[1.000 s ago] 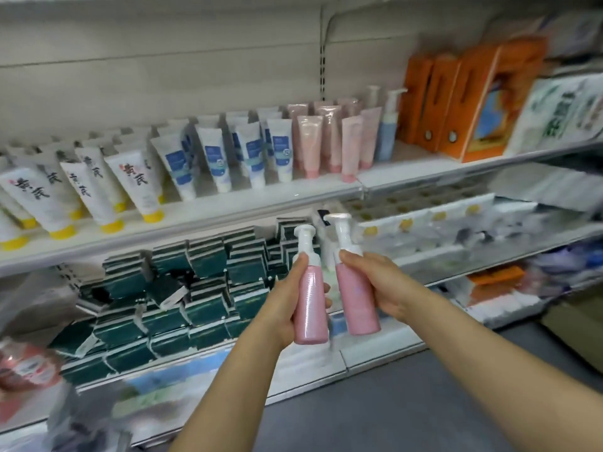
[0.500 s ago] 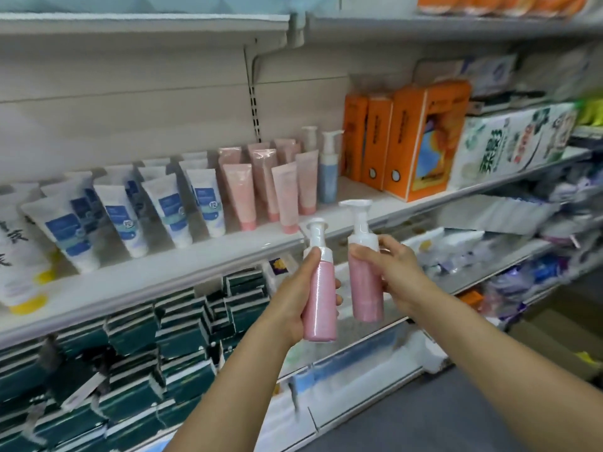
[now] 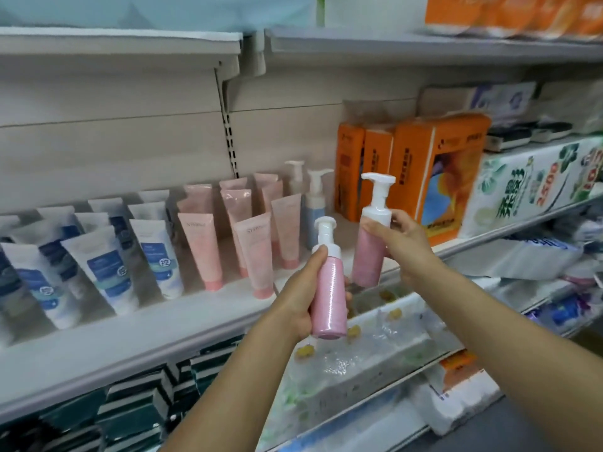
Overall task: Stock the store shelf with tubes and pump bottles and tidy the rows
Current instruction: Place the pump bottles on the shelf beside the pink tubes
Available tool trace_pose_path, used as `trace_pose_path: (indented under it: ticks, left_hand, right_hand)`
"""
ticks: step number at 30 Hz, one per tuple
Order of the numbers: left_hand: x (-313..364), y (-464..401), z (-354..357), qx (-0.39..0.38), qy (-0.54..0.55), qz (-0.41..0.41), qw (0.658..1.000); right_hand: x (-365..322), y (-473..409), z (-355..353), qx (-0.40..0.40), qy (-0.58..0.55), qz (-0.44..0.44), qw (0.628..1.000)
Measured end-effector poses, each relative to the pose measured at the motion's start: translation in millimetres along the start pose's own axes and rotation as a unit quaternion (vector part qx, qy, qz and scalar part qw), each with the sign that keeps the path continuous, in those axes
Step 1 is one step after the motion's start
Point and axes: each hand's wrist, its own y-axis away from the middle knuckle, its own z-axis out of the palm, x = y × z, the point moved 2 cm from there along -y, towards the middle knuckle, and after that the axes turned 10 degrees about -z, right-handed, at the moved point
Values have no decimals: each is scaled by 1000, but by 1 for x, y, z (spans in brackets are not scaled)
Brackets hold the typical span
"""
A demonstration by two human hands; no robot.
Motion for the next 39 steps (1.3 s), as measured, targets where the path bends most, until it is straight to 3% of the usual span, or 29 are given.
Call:
trace_pose_path:
  ticks: [6,12,21,32,39]
  left_hand:
    - [11,-29,8,13,10,-9,1000]
    - [20,-51,19,43,10,9,999]
    - [25,-76,39,76,-2,33,997]
    - [25,-85,45,117,19,34,992]
    - [25,-88,46,117,9,33,993]
  right_hand:
    - [32,-52,7,-23,27,-6,999]
    - [60,-89,17,-85,123,-53,987]
    - [102,-127,27,-150,168,-20,974]
    - [94,-169,58,-133,197,-34,971]
    - [118,-198,67,-156,187,16,970]
